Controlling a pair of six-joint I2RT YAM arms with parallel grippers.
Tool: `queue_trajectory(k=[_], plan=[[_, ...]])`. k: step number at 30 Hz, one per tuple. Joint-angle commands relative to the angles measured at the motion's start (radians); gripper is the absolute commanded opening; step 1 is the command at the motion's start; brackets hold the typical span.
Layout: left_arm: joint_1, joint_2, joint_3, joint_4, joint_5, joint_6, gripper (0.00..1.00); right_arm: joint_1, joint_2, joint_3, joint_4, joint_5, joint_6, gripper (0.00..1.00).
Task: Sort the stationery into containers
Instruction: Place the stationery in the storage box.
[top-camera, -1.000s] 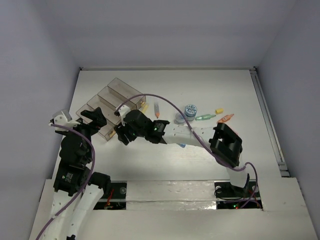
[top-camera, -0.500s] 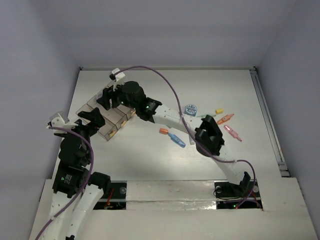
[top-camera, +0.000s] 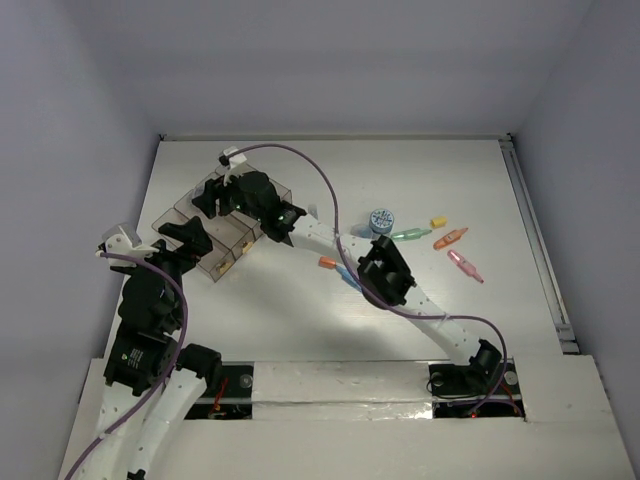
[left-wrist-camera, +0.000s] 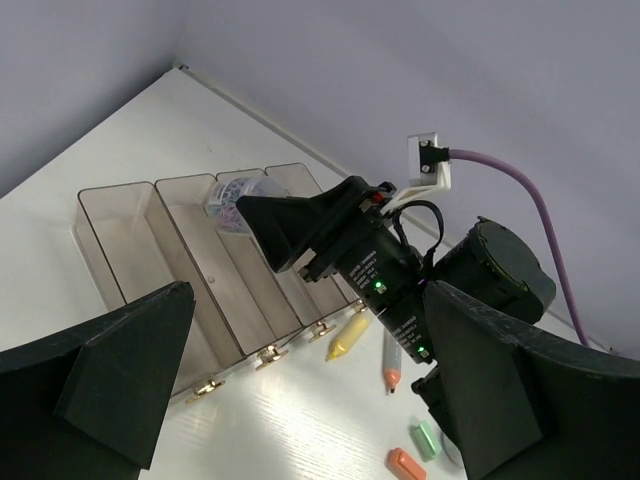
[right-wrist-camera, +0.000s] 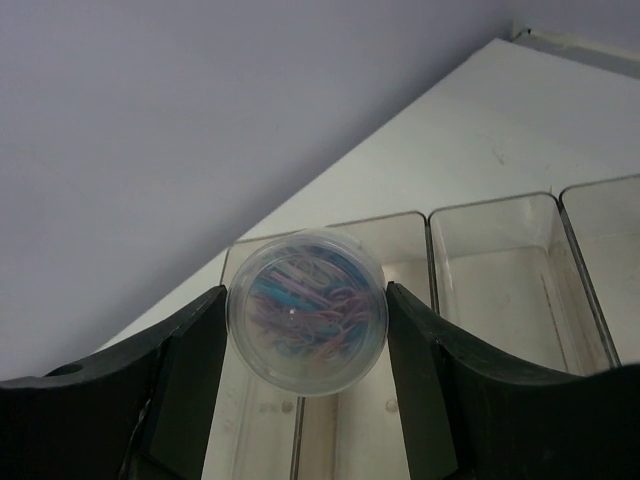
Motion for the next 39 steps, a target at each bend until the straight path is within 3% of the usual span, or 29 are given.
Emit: queue_trajectory(k=[1, 15, 24, 39], plan=[[-0.004, 0.004, 0.044, 0.03, -0.013, -0.001, 0.99, -0.001, 0.023, 0.09, 0.149, -0.008, 0.023, 0.31], [-0.013, -0.004, 0.041, 0.041, 0.008, 0.011, 0.99, -0.001, 0.101, 0.093, 0.149, 0.007, 0.06, 0.37], [-0.013, -0.009, 0.037, 0.042, 0.016, 0.013, 0.99, -0.001, 0.087, 0.068, 0.149, 0.009, 0.058, 0.63], [-0.013, -0.015, 0.037, 0.042, 0.016, 0.013, 0.99, -0.001, 0.055, 0.035, 0.157, 0.009, 0.055, 0.81]])
